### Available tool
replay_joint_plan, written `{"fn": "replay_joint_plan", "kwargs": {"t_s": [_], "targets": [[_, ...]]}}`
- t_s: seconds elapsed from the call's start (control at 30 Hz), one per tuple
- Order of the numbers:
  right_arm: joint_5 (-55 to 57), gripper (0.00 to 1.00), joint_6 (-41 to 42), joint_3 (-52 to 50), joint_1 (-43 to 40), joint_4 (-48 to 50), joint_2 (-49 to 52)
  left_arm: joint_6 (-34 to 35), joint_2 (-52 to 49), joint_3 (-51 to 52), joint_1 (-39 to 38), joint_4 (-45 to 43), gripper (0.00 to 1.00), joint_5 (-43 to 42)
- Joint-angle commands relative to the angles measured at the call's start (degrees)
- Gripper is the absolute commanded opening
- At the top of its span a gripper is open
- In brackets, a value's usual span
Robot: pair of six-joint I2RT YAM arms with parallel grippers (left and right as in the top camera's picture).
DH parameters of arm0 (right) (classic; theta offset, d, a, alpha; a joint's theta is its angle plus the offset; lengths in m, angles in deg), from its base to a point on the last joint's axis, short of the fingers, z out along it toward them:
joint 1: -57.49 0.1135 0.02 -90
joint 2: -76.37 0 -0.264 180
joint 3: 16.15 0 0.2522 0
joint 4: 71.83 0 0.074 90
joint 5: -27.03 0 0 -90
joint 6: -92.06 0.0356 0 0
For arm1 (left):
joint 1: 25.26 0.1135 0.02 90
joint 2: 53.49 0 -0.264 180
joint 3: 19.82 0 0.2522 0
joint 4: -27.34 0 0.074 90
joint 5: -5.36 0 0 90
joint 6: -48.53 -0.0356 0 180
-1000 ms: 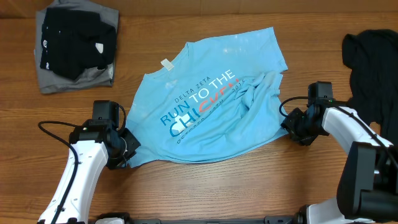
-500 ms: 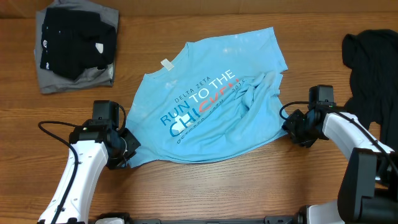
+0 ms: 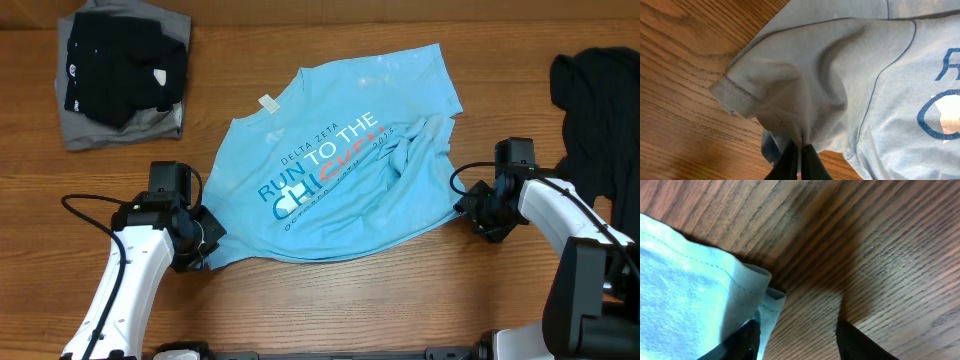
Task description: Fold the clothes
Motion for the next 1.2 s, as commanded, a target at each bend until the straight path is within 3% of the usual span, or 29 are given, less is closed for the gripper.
{"fn": "replay_joint_plan", "kwargs": {"t_s": [0.0, 0.3, 0.5, 1.17], "targets": [[4.4, 0.55, 1.0, -3.4, -0.2, 0.0, 3.8, -1.4, -0.2, 0.1, 0.0, -0.1, 0.04, 0.0], [4.4, 0.53, 1.1, -3.4, 0.8, 2.2, 6.9, -1.4, -0.2, 0.1, 0.0, -0.4, 0.05, 0.0], [4.4, 0.45, 1.6, -3.4, 1.2, 3.6, 8.7, -1.4, -0.2, 0.1, 0.0, -0.6, 0.05, 0.0], [4.2, 0.50, 1.6, -3.4, 7.1, 7.5, 10.1, -2.2, -0.2, 0.1, 0.0, -1.5, 0.06, 0.0]]}}
